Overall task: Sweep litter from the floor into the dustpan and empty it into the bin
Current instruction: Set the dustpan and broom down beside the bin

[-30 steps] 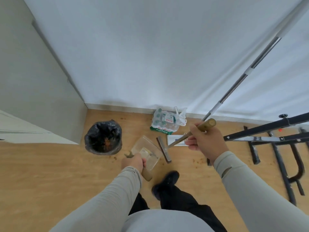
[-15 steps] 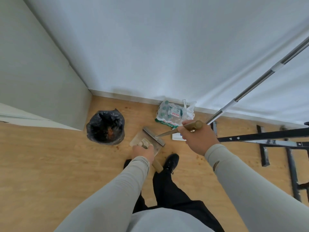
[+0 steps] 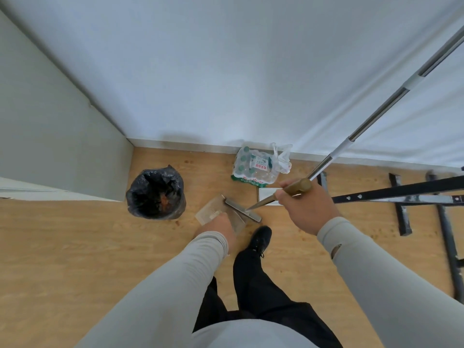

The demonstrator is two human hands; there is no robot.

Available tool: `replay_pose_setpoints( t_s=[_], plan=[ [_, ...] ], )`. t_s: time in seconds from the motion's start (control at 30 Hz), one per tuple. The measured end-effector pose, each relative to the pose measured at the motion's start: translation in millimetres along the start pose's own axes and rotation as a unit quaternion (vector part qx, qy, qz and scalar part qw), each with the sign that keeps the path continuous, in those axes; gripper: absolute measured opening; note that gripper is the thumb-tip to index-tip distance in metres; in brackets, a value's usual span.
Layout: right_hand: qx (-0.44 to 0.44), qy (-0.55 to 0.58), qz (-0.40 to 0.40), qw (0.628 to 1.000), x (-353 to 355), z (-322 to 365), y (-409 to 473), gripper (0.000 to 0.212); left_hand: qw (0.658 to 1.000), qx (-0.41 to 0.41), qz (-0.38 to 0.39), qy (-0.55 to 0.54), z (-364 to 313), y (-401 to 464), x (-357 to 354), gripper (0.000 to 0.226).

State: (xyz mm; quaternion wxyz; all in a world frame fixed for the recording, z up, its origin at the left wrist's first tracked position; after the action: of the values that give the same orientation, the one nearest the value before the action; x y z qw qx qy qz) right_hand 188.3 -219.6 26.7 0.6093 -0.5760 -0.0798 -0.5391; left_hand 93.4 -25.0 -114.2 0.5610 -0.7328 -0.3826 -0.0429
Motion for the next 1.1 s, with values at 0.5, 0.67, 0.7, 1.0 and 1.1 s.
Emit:
replay_pose_setpoints(
  t_s=[0.5, 0.67, 0.7, 1.0, 1.1],
  plan=[
    [0.056, 0.034, -0.009, 0.998, 32.6, 10.5, -26.8, 0.022, 0.998, -0.030, -0.035, -0.038, 14.9, -16.3, -1.9, 0.032],
    [0.069, 0.046, -0.002, 0.997, 35.1, 23.4, -39.3, 0.016, 0.987, -0.007, -0.129, -0.100, 10.3, -24.6, 9.4, 0.010],
    [0.073, 0.045, -0.003, 0.996, 34.4, 24.6, -41.1, 0.016, 0.985, -0.007, -0.141, -0.102, 8.2, -25.1, 10.2, 0.008],
    [0.067, 0.020, -0.007, 0.998, 23.5, 22.0, -39.9, 0.029, 0.988, -0.006, -0.125, -0.092, 21.5, -10.4, 8.1, 0.029],
    [0.059, 0.025, 0.004, 0.998, 20.8, 18.9, -33.9, 0.027, 0.985, -0.002, -0.127, -0.116, 22.3, -3.4, 10.7, 0.026]
  ],
)
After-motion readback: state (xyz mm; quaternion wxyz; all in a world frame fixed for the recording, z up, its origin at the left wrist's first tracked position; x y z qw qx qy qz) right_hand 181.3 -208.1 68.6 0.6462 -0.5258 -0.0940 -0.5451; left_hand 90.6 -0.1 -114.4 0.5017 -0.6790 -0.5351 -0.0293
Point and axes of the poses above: each hand's wrist, its own y-axis towards the middle knuckle, its own x-axis out of the back of the hand, z = x × y, the point moved 10 cm from there along y, towards the middle knuckle, and after that the axes turned 12 degrees about -x, right-handed, at the moved point
